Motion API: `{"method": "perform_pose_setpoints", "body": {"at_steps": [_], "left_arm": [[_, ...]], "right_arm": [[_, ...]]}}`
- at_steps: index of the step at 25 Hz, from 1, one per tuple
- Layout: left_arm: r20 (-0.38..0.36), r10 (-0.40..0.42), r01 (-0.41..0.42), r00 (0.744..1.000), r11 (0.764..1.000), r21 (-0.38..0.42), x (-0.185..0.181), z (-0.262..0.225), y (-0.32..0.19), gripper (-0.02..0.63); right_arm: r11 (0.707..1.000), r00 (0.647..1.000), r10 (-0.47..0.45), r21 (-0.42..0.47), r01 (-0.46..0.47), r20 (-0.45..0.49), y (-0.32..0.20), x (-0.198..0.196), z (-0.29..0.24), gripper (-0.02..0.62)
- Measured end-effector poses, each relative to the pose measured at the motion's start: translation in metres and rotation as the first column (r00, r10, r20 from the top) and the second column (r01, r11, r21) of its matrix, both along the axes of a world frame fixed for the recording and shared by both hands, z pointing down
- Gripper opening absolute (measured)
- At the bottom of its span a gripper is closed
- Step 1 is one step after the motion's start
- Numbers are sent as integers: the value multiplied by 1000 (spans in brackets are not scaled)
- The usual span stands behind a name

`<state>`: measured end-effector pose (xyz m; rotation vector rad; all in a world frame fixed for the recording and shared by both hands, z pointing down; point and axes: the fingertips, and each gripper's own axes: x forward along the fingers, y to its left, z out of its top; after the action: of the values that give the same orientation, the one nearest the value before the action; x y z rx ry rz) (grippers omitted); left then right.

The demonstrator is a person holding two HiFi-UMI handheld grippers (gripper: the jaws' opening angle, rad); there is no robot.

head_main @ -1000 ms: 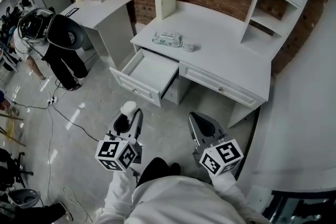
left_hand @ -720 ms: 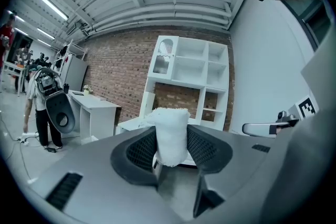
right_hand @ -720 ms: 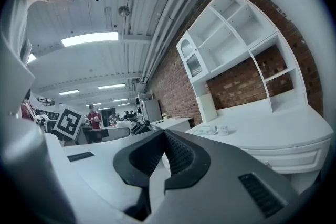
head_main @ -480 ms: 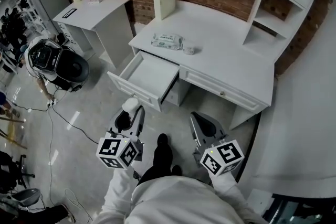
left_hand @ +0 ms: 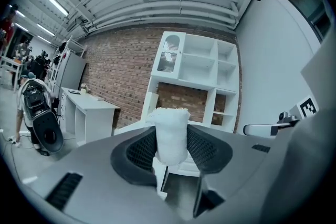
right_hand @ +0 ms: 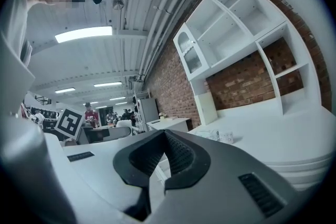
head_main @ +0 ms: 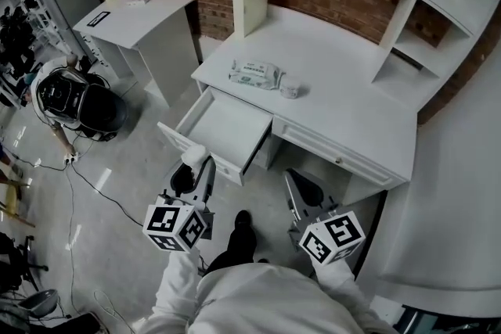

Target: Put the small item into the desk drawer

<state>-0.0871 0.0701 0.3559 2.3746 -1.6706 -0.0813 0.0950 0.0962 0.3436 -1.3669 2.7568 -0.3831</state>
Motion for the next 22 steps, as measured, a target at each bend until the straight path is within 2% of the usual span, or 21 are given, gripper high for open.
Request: {"method": "perform_pose_setpoints", "body": {"at_steps": [12, 22], "left_arm": [[10, 64, -64, 998, 998, -14, -23, 0, -116, 183], [20, 120, -120, 993, 993, -14, -39, 3, -178, 183]], "right_arm": [[999, 999, 38, -23, -38, 3, -117, -33, 1, 26], [998, 998, 61, -20, -61, 0, -174, -56, 0, 27]]}}
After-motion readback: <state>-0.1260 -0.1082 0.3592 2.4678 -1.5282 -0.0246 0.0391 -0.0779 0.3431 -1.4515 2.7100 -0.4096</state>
